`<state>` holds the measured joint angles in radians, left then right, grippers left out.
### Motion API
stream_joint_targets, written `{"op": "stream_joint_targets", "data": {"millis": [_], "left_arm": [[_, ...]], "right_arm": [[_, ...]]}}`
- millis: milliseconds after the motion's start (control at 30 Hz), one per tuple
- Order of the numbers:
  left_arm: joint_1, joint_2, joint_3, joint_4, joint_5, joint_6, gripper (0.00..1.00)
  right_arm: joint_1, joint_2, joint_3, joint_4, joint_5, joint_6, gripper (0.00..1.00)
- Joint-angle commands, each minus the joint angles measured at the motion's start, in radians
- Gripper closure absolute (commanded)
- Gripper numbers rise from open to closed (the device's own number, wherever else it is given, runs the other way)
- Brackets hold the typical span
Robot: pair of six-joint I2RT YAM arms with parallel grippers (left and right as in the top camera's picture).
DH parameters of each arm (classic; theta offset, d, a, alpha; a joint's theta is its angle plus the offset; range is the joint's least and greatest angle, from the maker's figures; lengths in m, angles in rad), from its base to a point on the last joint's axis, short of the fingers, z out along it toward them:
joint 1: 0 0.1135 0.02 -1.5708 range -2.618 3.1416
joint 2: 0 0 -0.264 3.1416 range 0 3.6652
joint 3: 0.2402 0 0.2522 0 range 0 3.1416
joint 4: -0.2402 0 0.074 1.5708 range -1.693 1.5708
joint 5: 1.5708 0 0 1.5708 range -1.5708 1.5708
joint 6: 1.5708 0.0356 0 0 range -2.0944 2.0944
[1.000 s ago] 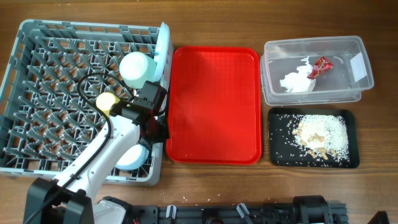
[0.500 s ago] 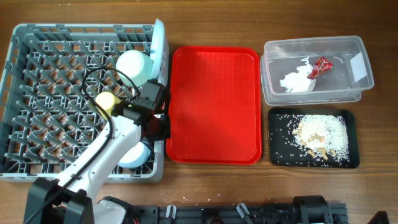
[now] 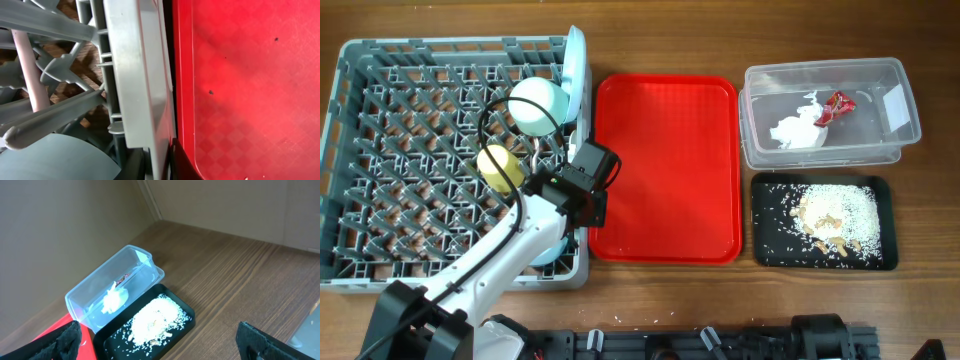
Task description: Sort waste into correct bins and load items into the dishwasher rack
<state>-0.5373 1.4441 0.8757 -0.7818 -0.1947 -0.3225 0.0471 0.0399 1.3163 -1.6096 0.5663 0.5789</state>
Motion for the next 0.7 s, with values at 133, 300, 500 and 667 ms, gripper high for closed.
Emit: {"op": "stream_joint_targets", "data": {"millis": [133,300,500,667], "left_arm": [[-0.029,0.002,0.011,0.029,-0.079,0.137,0.96],[-0.028,0.003,-0.016,-0.002,-0.079,0.132,0.94],[-0.028,0.003,-0.045,-0.019,-0.08,0.133,0.96],[-0.028,0.002,-0.045,0.009,-0.079,0.132,0.76]], "right_arm": [[0.0,0.0,-0.003,0.002,0.011,0.0,0.0],[0.0,0.0,-0.003,0.002,0.011,0.0,0.0],[0.0,0.0,-0.003,0.002,0.011,0.0,0.0],[0.0,0.0,-0.003,0.002,0.011,0.0,0.0]]}}
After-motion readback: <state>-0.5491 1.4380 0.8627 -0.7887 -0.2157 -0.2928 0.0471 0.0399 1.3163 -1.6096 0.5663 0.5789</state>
